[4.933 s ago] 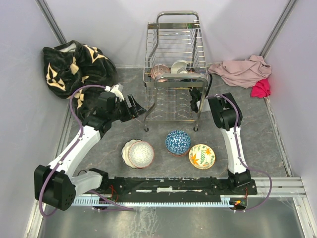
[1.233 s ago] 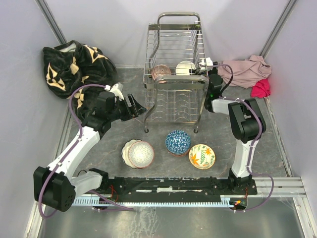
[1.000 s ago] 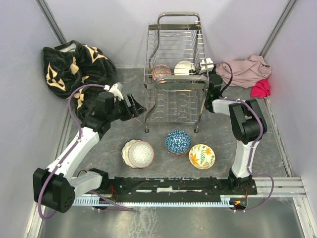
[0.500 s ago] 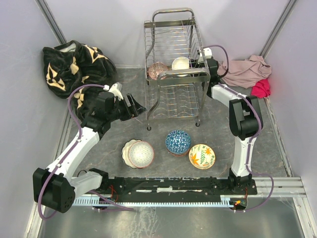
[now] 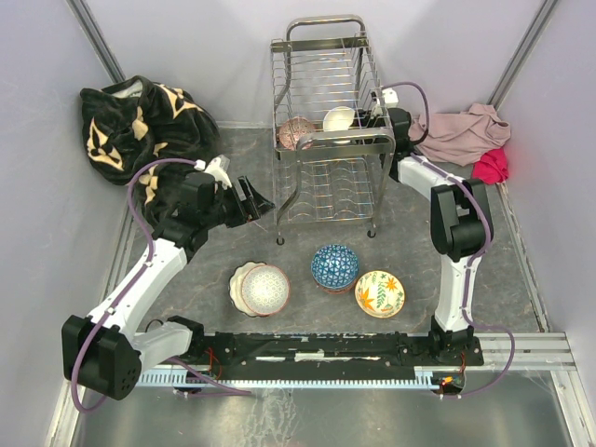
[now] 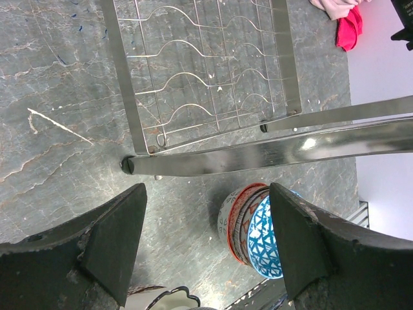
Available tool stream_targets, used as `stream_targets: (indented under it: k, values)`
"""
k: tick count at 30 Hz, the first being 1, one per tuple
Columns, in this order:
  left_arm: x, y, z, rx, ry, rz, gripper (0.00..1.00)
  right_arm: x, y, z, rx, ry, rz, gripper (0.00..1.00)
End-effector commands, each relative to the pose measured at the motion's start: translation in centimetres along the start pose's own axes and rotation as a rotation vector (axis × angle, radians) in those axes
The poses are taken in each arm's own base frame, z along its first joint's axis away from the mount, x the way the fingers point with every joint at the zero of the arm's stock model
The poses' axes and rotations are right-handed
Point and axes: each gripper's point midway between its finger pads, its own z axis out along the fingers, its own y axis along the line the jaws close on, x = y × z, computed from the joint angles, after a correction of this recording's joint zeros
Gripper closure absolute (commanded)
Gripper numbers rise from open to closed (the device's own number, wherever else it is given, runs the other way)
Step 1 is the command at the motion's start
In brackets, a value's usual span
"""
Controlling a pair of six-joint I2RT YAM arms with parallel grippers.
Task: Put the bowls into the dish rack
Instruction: Place the bowl in the dish rack.
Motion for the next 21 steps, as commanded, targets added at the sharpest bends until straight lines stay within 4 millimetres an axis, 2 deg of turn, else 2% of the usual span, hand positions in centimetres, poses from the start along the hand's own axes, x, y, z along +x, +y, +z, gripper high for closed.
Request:
stream_targets:
  k: [1, 4, 7, 12, 14, 18, 19, 21]
  values:
    - [-1.2, -0.8, -0.5, 0.022, -0.043, 0.028, 0.17, -3.2, 0.7, -0.1, -0.076, -0.104, 0.182, 0.24]
    - [-1.2, -0.7, -0.6, 0.022, -0.043, 0.028, 0.18, -3.4, -0.2, -0.7, -0.069, -0.111, 0.265, 0.11]
    - [-1.2, -0.8, -0.6, 0.024, -0.043, 0.029, 0.18, -3.3, -2.2, -1.7, -0.01, -0.123, 0.396, 0.01]
    - [-1.1, -0.8, -0.6, 0.029, -0.042, 0.028, 0.17, -3.2, -4.2, -3.3, 0.027, -0.168, 0.509, 0.01]
    - [-1.2, -0.9, -0.6, 0.03, -0.044, 0.028, 0.17, -3.9, -5.4, -3.8, -0.03, -0.206, 0.646, 0.01]
    - [-1.1, -0.9, -0.6, 0.034, -0.042, 0.027, 0.18, -4.2, -10.8, -6.2, 0.023, -0.282, 1.038, 0.01]
    - [-1.1, -0.9, -0.5, 0.036, -0.04, 0.026, 0.18, -4.4, -11.1, -7.1, 0.024, -0.289, 1.048, 0.01]
    - [-1.1, -1.1, -0.5, 0.043, -0.039, 0.025, 0.18, -4.9, -10.5, -8.0, 0.015, -0.238, 0.94, 0.01]
